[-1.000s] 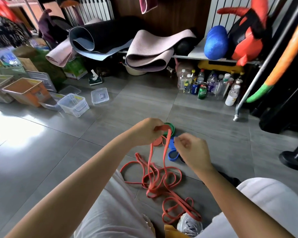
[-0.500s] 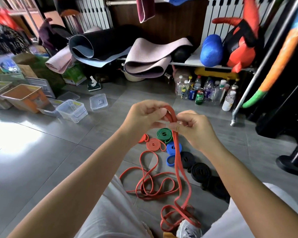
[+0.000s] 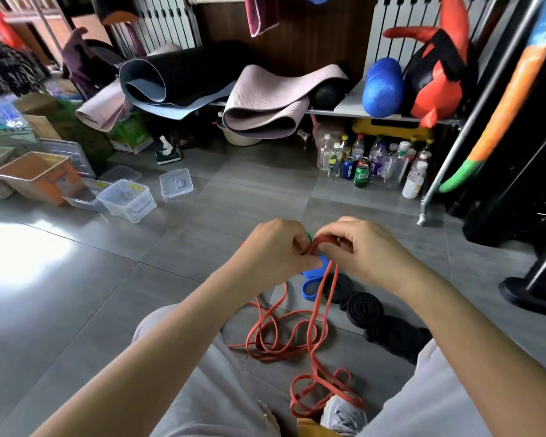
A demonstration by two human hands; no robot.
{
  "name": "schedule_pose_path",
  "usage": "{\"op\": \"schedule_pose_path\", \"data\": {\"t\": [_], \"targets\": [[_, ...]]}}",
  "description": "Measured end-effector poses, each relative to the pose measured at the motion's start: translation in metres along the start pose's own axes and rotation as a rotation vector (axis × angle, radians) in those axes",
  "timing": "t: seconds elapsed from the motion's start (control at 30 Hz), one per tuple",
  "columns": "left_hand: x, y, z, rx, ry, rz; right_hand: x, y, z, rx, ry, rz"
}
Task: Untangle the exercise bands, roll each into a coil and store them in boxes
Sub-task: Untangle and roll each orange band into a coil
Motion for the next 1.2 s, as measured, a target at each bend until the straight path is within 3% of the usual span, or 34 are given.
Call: {"op": "schedule_pose_path", "data": {"t": [0.1, 0.2, 0.47, 0.77, 0.83, 0.93, 1.0, 1.1, 1.2], "targets": [[0.003, 0.001, 0.007, 0.067, -0.183, -0.111, -0.001, -0.005, 0.002, 0.022, 0.109, 0.022], [0.002, -0.001, 0.011, 0.082, -0.347, -0.108, -0.005, -0.009, 0.001, -0.026, 0.309, 0.07], [0.011, -0.004, 0.007, 0.0, -0.615, -0.114, -0.022, -0.021, 0.002, -0.131, 0.542, 0.115], [0.028, -0.016, 0.05, 0.055, -1.402, -0.238, -0.019, -0.032, 0.033, -0.337, 0.845, 0.176], [0.029, -0.018, 0.052, 0.026, -1.28, -0.24, -0.022, -0.034, 0.035, -0.332, 0.79, 0.217], [0.026, -0.014, 0.031, -0.122, -0.5, -0.033, -0.025, -0.035, 0.033, -0.243, 0.52, 0.198], [0.01, -0.012, 0.02, -0.091, -0.156, 0.161, -0.023, -0.032, 0.031, -0.182, 0.33, 0.164], [-0.002, -0.008, 0.015, 0.0, 0.1, 0.183, -0.016, -0.028, 0.025, -0.159, 0.185, 0.086], [-0.002, -0.005, 0.015, 0.021, 0.168, 0.145, -0.011, -0.027, 0.022, -0.139, 0.123, 0.047]]}}
Point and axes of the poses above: each hand's wrist, its own y-axis towards the middle knuckle, its own z-axis out of the palm, x = y × z, the point moved 5 cm from there along y, towards the middle knuckle, and after that the axes turned 1 degree about -x, right-handed, at the moved point
